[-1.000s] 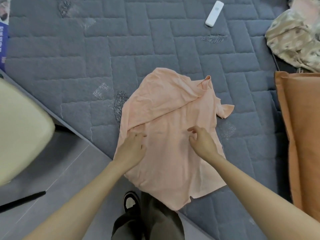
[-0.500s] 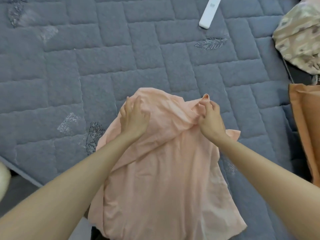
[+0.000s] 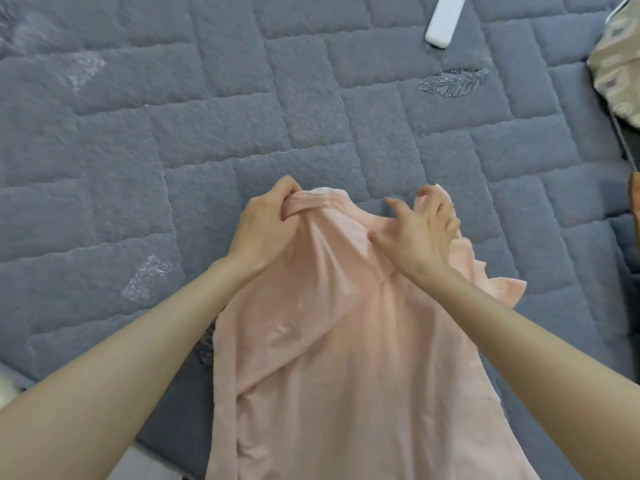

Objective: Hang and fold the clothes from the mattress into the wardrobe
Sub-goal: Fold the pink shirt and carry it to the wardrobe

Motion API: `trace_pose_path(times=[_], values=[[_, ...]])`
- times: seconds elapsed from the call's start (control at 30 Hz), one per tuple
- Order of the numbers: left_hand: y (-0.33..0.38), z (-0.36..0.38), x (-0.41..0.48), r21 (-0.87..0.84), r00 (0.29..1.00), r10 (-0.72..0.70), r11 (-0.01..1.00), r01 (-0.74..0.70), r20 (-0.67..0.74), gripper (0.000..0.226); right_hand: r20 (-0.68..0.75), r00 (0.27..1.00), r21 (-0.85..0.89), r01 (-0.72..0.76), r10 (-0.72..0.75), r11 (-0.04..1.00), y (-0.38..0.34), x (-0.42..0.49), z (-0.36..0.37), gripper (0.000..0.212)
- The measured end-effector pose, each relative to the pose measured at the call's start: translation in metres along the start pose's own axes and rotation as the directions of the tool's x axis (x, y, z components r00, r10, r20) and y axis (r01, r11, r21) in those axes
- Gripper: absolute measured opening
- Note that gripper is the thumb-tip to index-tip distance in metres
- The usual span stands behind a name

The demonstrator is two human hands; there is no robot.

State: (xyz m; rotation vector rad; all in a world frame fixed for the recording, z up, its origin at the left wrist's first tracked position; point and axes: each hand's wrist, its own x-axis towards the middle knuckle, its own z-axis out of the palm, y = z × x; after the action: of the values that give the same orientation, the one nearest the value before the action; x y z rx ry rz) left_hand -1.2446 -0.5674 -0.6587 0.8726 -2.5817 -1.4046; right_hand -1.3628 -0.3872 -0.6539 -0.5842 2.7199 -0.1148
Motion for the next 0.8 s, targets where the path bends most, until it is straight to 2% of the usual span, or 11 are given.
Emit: trace_pose_path(times=[0.1,0.2,0.23,0.3,0.33,0.4,0.47,0.53,0.63,0.73,0.8], values=[[-0.008,-0.038,-0.012,-0.027,0.996,0.016,0.999,-0.018,-0.085,0.009,0.064,0.995,-0.009,0.076,-0.075,0.997,-0.042,0.007,-0.004,0.053],[-0.019,-0.074,-0.018,-0.012,0.983,0.090,0.996,-0.093,-0.159,0.007,0.282,0.949,0.147,0.100,-0.139,0.984,-0.087,0.017,-0.006,0.056],[-0.023,-0.085,-0.019,0.011,0.974,0.128,0.992,-0.128,-0.184,0.006,0.337,0.924,0.218,0.110,-0.180,0.970,-0.102,0.021,-0.008,0.051],[-0.033,-0.105,-0.021,0.076,0.956,0.179,0.983,-0.166,-0.231,0.004,0.374,0.894,0.262,0.153,-0.247,0.953,-0.130,0.026,-0.007,0.018],[-0.038,-0.115,-0.021,0.105,0.951,0.179,0.982,-0.157,-0.253,0.003,0.357,0.897,0.250,0.176,-0.259,0.952,-0.142,0.028,-0.006,0.004],[-0.050,-0.134,-0.018,0.142,0.948,0.132,0.985,-0.094,-0.289,0.003,0.265,0.937,0.237,0.166,-0.228,0.957,-0.163,0.033,-0.001,0.014],[-0.060,-0.151,-0.008,0.205,0.939,0.098,0.978,-0.029,-0.330,0.009,0.105,0.981,0.259,0.132,-0.164,0.957,-0.175,0.037,0.004,0.003],[-0.071,-0.164,0.007,0.289,0.932,0.068,0.956,0.041,-0.357,0.015,-0.011,0.995,0.319,0.094,-0.096,0.943,-0.184,0.041,0.011,0.011],[-0.090,-0.166,0.025,0.321,0.955,-0.050,0.936,0.146,-0.291,0.031,0.001,0.996,0.457,0.076,-0.086,0.886,-0.195,0.037,0.021,0.017],[-0.117,-0.155,0.016,0.210,0.951,-0.304,0.928,0.308,-0.052,0.043,0.055,0.969,0.528,0.175,-0.240,0.831,-0.202,0.025,0.032,0.060],[-0.133,-0.151,-0.002,0.227,0.928,-0.364,0.913,0.338,0.082,0.045,0.027,0.941,0.496,0.280,-0.337,0.822,-0.203,0.017,0.042,0.075]])
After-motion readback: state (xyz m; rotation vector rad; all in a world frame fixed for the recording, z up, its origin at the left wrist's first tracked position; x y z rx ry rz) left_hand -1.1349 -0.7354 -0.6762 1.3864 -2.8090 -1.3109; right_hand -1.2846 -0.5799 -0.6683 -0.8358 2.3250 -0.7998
